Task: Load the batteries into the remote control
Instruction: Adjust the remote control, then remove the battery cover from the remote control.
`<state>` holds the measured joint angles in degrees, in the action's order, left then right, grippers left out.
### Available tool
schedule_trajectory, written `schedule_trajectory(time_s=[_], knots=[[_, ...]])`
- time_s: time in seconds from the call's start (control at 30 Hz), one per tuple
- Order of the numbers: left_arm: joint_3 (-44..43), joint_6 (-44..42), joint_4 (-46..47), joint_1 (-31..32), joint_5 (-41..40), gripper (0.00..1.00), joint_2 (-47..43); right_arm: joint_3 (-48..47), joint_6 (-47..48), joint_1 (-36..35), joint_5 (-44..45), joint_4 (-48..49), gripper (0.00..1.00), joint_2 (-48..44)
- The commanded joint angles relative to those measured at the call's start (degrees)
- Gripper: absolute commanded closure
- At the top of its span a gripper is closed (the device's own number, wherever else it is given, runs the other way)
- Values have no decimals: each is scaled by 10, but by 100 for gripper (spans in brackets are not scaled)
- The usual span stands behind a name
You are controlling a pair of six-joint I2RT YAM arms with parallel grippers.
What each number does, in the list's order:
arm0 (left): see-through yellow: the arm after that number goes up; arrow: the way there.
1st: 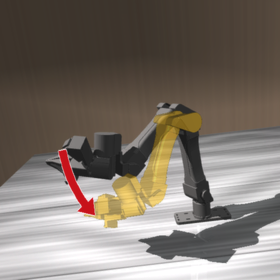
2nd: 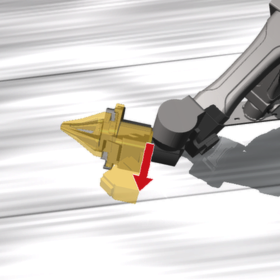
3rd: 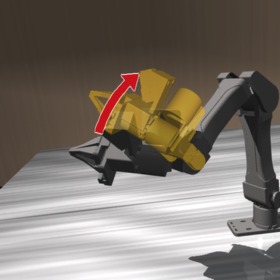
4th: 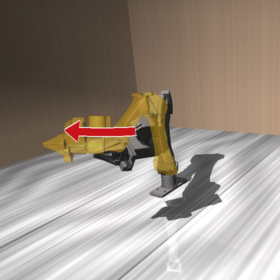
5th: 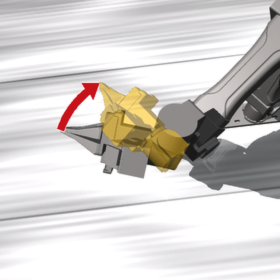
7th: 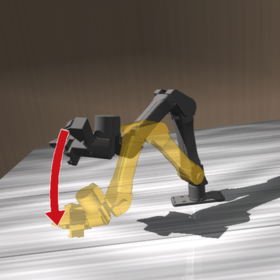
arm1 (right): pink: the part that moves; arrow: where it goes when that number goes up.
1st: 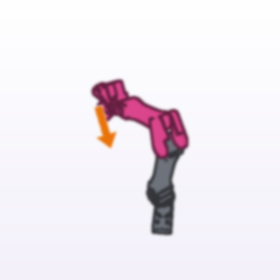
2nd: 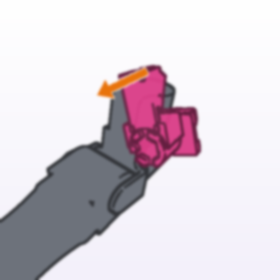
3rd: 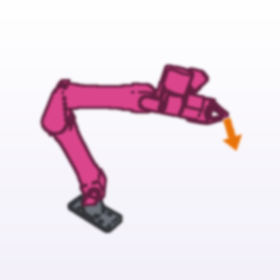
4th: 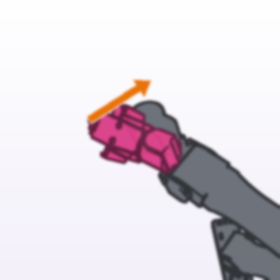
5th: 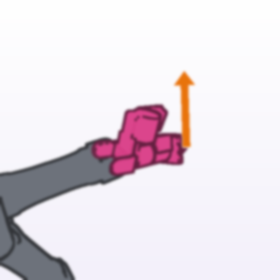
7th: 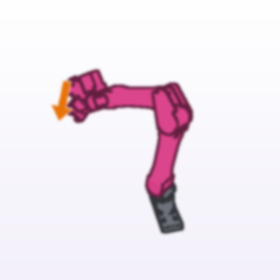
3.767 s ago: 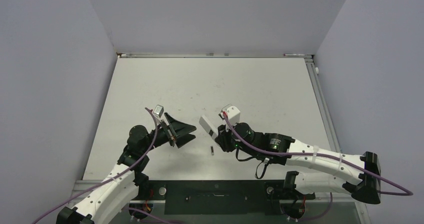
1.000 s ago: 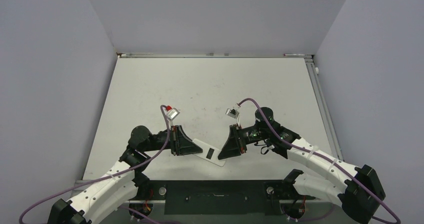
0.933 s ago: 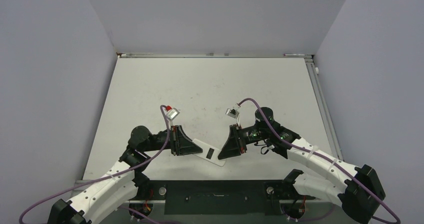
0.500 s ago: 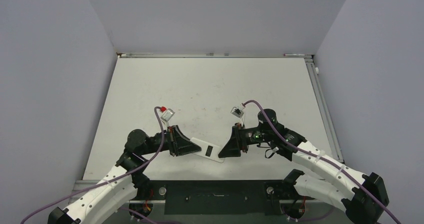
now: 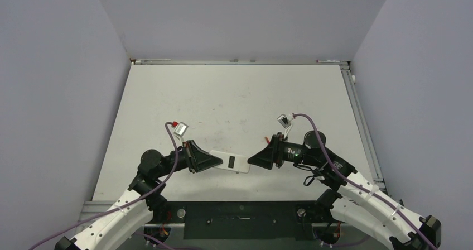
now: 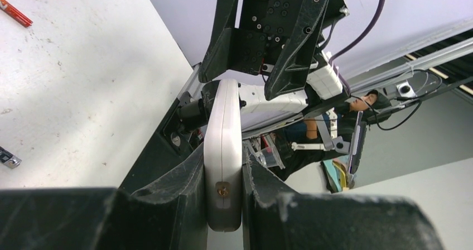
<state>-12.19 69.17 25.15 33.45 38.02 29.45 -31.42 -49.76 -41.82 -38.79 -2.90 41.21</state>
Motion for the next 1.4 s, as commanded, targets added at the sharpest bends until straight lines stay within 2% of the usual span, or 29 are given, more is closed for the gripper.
schedule_trajectory(time_s=[0.0, 0.17, 0.5, 0.87, 1.0, 1.37], knots=[[2, 24, 34, 2, -39, 100, -14, 8, -30, -5, 78, 33, 38, -21], [11, 44, 31, 2, -67, 100, -21, 26, -56, -19, 99, 65, 41, -20], [0, 48, -15, 0, -89, 100, -15, -12, -32, -122, 235, 39, 42, 22], [1, 51, -19, -1, -81, 100, -13, -27, -30, -136, 269, 50, 47, 51], [1, 50, -18, -1, -79, 100, -11, -21, -37, -140, 270, 62, 51, 54], [6, 60, -9, -2, -77, 100, -9, -2, -50, -147, 272, 89, 73, 42]])
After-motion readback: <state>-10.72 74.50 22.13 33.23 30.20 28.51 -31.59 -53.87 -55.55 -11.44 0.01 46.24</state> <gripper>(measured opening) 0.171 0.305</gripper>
